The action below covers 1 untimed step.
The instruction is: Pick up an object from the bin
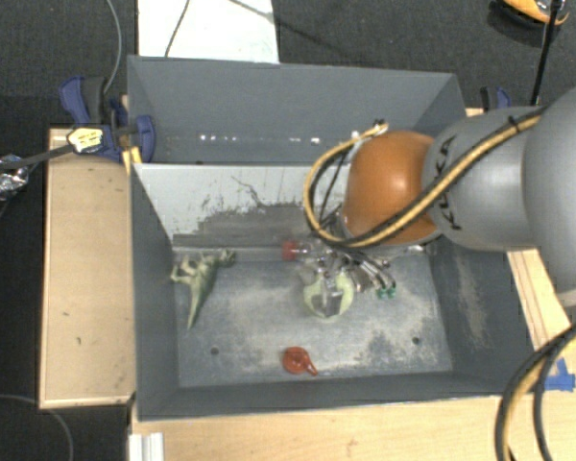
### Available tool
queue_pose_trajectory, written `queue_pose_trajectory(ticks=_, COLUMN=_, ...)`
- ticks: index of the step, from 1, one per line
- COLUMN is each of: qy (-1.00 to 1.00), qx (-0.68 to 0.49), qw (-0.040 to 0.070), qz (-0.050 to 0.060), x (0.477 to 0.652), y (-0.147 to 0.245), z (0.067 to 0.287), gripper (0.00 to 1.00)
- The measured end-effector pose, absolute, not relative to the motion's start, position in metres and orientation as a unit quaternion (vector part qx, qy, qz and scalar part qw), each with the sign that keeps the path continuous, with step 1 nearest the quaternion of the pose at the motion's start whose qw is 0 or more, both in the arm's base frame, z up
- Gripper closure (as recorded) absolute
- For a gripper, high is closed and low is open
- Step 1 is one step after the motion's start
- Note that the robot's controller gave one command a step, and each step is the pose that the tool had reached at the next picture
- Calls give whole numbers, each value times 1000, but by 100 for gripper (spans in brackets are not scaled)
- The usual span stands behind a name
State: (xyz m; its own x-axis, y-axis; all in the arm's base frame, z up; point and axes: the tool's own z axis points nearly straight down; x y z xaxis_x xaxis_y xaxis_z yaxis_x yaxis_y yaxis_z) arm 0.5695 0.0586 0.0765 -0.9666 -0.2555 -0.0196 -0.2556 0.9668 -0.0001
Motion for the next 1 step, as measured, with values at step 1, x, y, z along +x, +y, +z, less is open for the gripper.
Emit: queue_pose_trajectory(ticks=1, qy=992, qx=-129, qw=10, qz=1, x=569, y=59, z=77, gripper=100)
